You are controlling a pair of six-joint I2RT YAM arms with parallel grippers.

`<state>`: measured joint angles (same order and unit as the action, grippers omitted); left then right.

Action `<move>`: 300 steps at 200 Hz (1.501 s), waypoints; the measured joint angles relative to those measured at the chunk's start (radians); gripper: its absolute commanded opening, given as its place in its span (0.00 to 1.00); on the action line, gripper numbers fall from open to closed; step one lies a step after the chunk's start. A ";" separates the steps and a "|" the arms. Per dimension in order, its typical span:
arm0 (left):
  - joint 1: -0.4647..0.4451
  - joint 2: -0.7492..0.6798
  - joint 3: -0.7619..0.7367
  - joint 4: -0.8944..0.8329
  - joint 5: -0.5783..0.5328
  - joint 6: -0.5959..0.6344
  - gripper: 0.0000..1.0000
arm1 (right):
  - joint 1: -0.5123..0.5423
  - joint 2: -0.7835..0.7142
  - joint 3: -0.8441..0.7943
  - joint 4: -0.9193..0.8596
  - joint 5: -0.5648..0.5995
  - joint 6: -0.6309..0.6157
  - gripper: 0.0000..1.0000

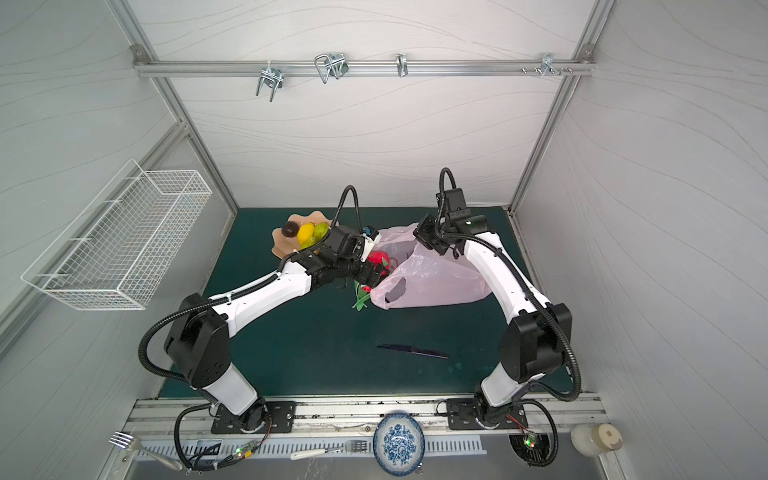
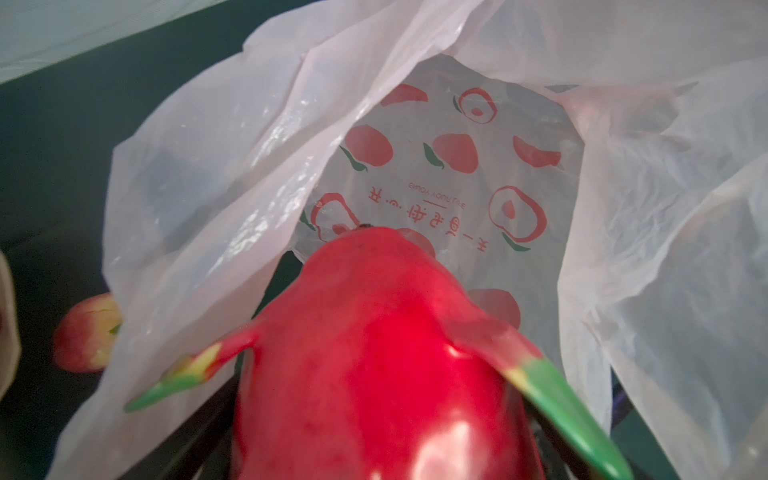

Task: Place the fruits into the plastic bag
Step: 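Carry the dragon fruit with the left gripper toward the bag opening, then lower the dragon fruit into the bag held by the right gripper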

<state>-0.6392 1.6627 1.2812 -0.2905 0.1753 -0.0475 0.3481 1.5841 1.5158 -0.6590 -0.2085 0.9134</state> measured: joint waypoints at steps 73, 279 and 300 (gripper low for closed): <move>-0.031 0.019 -0.020 0.064 0.105 -0.032 0.27 | -0.010 -0.026 -0.038 0.072 -0.040 0.103 0.00; -0.032 0.338 0.322 -0.146 0.221 0.044 0.23 | 0.046 -0.189 -0.286 0.268 -0.098 0.374 0.00; -0.021 0.347 0.321 -0.142 0.240 -0.029 0.23 | 0.071 -0.215 -0.322 0.308 -0.081 0.422 0.00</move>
<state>-0.6601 2.0094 1.6024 -0.4328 0.4156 -0.0765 0.4187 1.3689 1.1934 -0.3508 -0.2893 1.3350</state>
